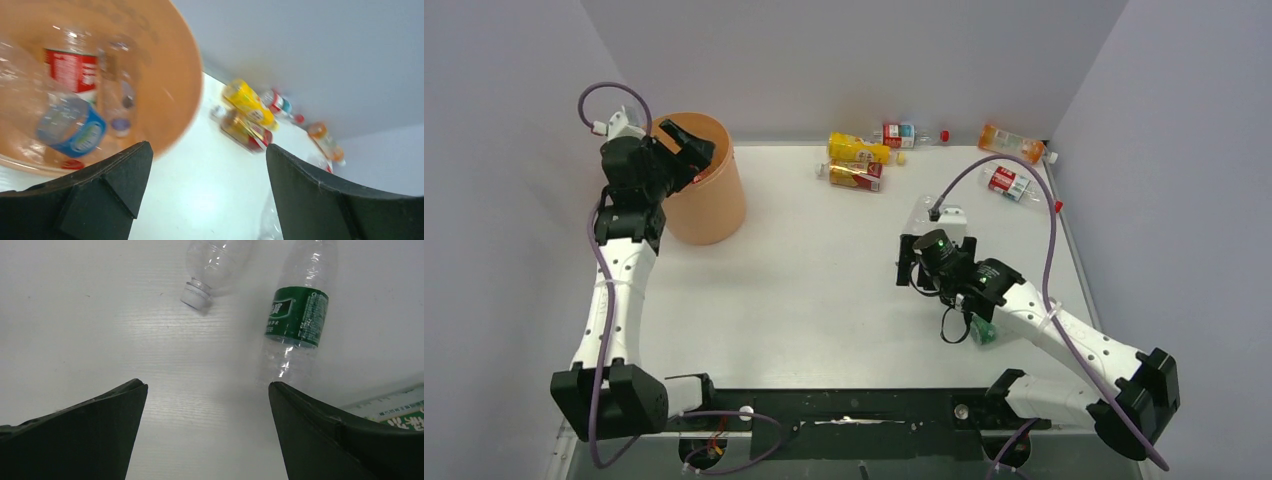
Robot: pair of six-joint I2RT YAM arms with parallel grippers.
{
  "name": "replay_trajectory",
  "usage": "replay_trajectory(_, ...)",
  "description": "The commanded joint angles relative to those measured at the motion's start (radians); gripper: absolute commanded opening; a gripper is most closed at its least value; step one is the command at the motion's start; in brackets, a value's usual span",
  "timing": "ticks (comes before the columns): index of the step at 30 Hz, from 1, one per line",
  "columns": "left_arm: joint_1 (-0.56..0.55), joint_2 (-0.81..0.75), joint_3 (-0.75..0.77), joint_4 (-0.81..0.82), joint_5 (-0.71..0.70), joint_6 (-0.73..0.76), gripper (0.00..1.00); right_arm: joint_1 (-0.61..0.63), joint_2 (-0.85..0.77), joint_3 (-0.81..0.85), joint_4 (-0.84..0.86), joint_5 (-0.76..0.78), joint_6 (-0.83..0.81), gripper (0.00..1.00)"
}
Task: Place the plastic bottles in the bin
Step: Place the plastic bottle in the trash bin, then pick up the plastic bottle at the center of the board.
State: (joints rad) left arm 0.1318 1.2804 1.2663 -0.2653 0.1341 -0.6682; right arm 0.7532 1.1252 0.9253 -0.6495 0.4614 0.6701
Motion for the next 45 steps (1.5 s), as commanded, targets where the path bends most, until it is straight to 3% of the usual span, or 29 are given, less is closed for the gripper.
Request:
replay_trajectory(1, -0.111, -0.102, -0.05, 0.016, 0.033, -0.008, 0.85, -0.006, -0.068, -0.01, -0.051, 0.092, 0.146, 0.98)
replay_trajectory(7, -0.272, -0.18, -0.092, -0.058, -0.012, -0.002, 0.85, 0.011, -0.123, -0.052, -0.09, 0.048, 0.211, 0.98)
replay_trajectory(14, -0.364, -0.213, -0.108, -0.133, -0.046, 0.004, 0.85, 0.118, -0.244, -0.2, -0.078, 0.058, 0.286, 0.98)
replay_trajectory(26, -0.405, -0.216, -0.1, -0.228, -0.068, 0.013, 0.85, 0.209, -0.234, -0.334, 0.024, 0.075, 0.316, 0.98)
replay_trajectory(33, -0.422, -0.223, -0.14, -0.189, -0.124, 0.016, 0.85, 0.239, -0.279, -0.345, 0.038, 0.077, 0.299, 0.98)
replay_trajectory(45, -0.474, -0.22, -0.082, -0.245, -0.172, -0.023, 0.85, 0.238, -0.281, -0.313, 0.141, 0.01, 0.183, 0.98)
